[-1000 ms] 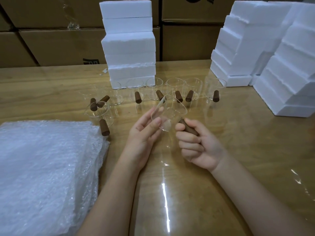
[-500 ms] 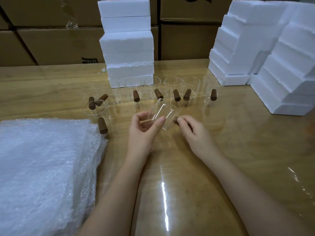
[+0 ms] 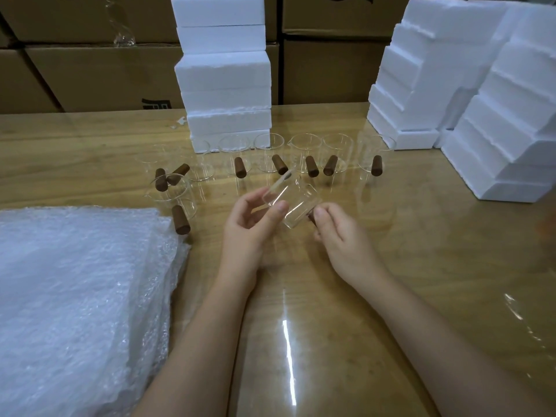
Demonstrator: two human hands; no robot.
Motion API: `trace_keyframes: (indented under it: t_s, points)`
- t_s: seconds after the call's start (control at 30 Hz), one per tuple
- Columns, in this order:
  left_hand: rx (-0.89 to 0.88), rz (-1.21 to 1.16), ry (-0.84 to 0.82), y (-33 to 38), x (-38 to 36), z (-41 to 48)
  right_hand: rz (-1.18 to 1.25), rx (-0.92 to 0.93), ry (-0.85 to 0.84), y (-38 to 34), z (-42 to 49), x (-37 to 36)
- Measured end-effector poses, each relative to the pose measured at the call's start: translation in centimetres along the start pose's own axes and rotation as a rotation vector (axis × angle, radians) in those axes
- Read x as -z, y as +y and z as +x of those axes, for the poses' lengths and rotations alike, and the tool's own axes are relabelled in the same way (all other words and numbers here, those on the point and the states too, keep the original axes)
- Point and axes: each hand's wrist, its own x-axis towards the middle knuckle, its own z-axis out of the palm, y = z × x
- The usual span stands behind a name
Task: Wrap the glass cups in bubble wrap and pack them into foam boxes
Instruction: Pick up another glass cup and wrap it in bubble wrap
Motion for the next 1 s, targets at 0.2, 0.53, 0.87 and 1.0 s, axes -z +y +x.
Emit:
trace_keyframes:
  t_s: [0.2, 0.53, 0.87, 1.0]
  points:
    - [0.077, -0.165, -0.093, 0.4, 0.3, 0.3, 0.449, -0.177, -0.086, -0.4, 0.2, -0.6]
    - [0.196, -0.544, -0.23, 0.7, -0.2, 0.3, 1.215, -0.478, -0.449, -2.1, -0.4, -1.0]
    - [0.366, -0.472, 0.022, -0.5, -0.5, 0.7, 0.169, 0.136, 0.164, -0.9, -1.3, -2.2]
    - [0.423, -0.466, -0.023, -0.4, -0.9, 0.4, -0.048, 0.486, 0.212, -0.3, -0.7, -1.1]
